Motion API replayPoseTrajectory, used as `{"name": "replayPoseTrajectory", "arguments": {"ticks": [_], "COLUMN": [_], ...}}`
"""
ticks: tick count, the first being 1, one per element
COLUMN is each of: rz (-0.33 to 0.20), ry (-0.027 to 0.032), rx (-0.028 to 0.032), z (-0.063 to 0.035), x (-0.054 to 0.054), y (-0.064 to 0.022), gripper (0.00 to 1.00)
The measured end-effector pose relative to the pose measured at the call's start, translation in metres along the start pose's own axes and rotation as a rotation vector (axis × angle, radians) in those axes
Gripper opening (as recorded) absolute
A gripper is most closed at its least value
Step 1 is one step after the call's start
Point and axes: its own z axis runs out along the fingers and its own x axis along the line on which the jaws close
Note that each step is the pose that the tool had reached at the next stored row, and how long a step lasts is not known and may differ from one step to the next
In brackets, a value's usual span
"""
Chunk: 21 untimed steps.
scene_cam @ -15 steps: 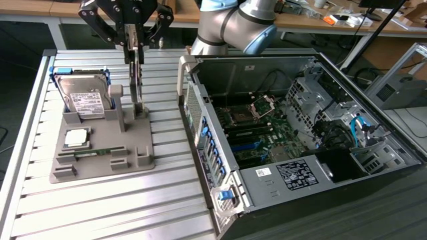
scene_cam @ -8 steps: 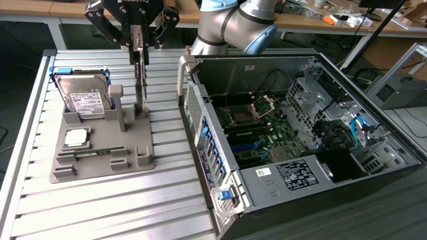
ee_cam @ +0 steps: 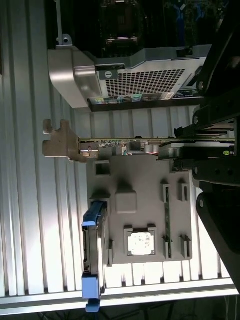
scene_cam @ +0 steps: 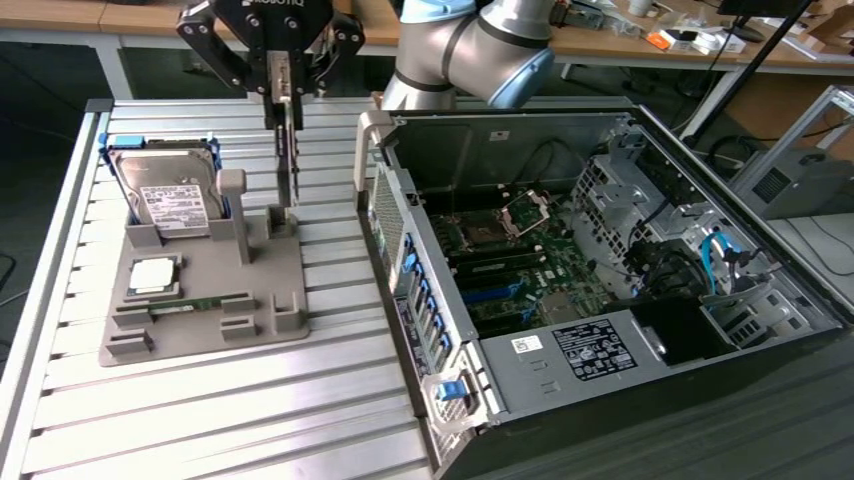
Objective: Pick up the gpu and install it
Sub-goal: 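Pick up the gpu and move the gpu toward the slot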
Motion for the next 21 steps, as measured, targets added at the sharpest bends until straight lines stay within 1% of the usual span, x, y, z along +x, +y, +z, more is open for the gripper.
{"name": "replayPoseTrajectory", "arguments": {"ticks": [21], "rz": [0.0], "ry": [0.0], "rx": [0.0], "z": [0.0002], "x": [-0.0094], "y": [0.0005], "gripper": [0.27]}}
